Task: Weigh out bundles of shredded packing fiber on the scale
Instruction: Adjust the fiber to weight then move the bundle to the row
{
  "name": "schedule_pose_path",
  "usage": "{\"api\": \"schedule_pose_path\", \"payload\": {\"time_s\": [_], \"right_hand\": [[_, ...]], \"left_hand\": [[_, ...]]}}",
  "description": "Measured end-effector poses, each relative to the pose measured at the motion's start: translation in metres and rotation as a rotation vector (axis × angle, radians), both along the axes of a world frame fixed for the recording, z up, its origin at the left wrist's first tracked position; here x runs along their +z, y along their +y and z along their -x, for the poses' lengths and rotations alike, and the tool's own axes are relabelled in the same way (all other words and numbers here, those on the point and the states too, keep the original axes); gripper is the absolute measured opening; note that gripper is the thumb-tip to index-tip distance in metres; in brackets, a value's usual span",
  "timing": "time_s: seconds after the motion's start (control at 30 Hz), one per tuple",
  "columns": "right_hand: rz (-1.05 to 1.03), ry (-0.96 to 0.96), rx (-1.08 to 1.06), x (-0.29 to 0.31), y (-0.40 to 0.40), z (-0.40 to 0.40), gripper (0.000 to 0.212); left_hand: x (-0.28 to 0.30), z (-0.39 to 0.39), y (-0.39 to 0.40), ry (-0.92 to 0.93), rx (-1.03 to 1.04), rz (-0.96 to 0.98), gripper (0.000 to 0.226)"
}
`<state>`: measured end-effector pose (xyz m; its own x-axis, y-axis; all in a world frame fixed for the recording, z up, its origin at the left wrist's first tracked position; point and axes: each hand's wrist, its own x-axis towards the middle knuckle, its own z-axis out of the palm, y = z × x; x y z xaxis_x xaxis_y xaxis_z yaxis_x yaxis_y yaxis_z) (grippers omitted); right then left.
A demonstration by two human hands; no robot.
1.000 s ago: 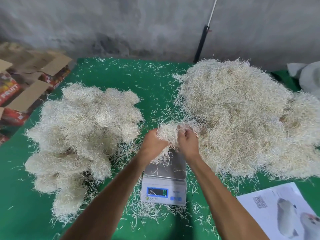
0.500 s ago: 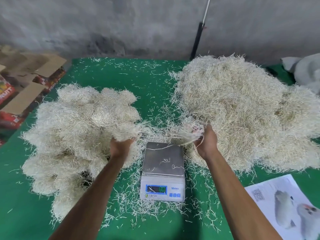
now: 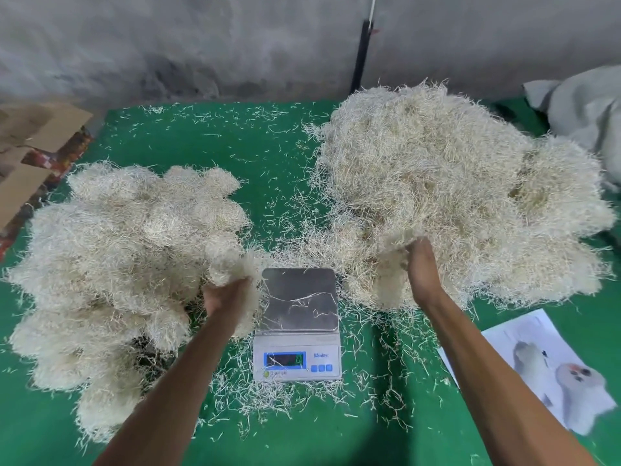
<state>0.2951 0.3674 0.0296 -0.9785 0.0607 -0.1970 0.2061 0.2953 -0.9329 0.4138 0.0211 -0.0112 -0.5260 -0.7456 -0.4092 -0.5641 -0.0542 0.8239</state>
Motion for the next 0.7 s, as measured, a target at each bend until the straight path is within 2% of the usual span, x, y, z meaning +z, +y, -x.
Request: {"api": "schedule_pose_path", "payload": {"time_s": [0.07,0.13,0.17,0.23,0.27,0.37,0.4,0.47,0.53,0.63,0.7], "right_hand": [[-0.167,0.045,0.073,0.001,0.001,0.002,0.052],[-0.586,0.059,0.133,-0.003,0.006,0.003,0.045],[-0.826,0.024,0.147,-0.004,0.007,0.001,0.037],[-1.153,-0.070,0.136,-0.008,0.009,-0.007,0.034],[-1.214,-0.086,0.127,-0.010,0.010,-0.010,0.035],[-1.121,0.065,0.094,-0.018,0.014,-0.016,0.031],[-1.059,0.130,0.091,-0.018,0.015,-0.017,0.031],[-0.978,0.212,0.103,-0.015,0.014,-0.020,0.034],[-0.916,0.162,0.150,-0.011,0.012,-0.022,0.046],[-0.872,-0.040,0.288,-0.006,0.010,-0.025,0.056],[-0.921,-0.087,0.296,0.001,0.008,-0.027,0.054]], "left_hand": [[0.010,0.005,0.019,0.019,-0.089,-0.026,0.080],[0.020,0.006,0.034,-0.016,-0.200,-0.023,0.098],[0.022,0.008,0.039,0.005,-0.182,-0.102,0.095],[0.009,0.009,0.047,-0.013,-0.269,0.081,0.088],[0.009,0.007,0.055,0.017,-0.396,0.208,0.085],[0.006,0.003,0.062,0.252,-0.492,0.235,0.074],[0.004,0.001,0.062,0.326,-0.572,0.309,0.072],[-0.001,-0.001,0.060,0.322,-0.705,0.629,0.072],[-0.007,-0.005,0.057,0.185,-0.876,0.905,0.076],[-0.015,-0.012,0.055,0.070,-0.993,0.867,0.084],[-0.011,-0.015,0.051,0.109,-0.966,0.830,0.088]]}}
